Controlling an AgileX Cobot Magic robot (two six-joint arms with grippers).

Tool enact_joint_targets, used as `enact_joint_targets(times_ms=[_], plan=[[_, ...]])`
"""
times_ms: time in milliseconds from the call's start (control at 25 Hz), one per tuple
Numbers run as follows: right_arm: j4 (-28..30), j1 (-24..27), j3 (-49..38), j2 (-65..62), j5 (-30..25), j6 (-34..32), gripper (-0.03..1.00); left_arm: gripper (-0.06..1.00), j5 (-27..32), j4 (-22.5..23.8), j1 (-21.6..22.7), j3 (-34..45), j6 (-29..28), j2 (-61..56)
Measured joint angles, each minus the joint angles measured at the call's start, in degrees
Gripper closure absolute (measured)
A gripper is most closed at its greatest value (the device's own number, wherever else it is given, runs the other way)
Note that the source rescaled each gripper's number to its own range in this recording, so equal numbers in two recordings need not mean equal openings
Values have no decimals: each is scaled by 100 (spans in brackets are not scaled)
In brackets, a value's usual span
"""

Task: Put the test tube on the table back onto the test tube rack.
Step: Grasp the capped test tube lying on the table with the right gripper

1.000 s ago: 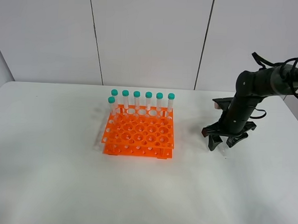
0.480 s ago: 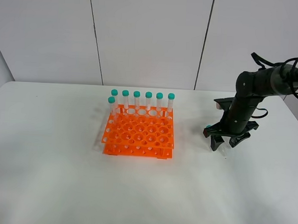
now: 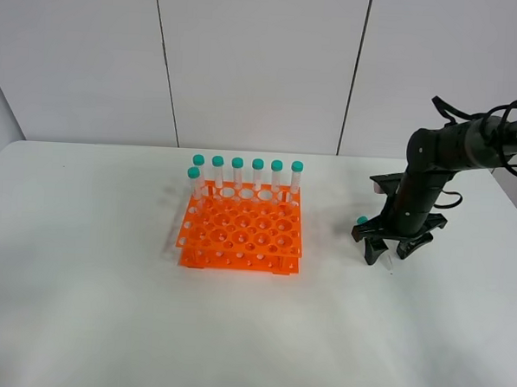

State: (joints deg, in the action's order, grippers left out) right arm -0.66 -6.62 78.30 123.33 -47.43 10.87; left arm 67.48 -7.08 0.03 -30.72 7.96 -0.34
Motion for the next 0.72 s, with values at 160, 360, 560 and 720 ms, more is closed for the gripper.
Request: enact_joint_targets(times_ms=[160, 360, 560, 720], plan=[[-6, 0, 0, 0, 7, 0, 24, -6, 0, 0, 0, 0, 0, 0], [-6, 0, 0, 0, 7, 0, 45, -6, 0, 0, 0, 0, 0, 0], [-6, 0, 0, 0, 5, 0, 93, -6, 0, 0, 0, 0, 0, 0], [-6, 0, 0, 0, 51, 0, 94, -6, 0, 0, 0, 0, 0, 0]])
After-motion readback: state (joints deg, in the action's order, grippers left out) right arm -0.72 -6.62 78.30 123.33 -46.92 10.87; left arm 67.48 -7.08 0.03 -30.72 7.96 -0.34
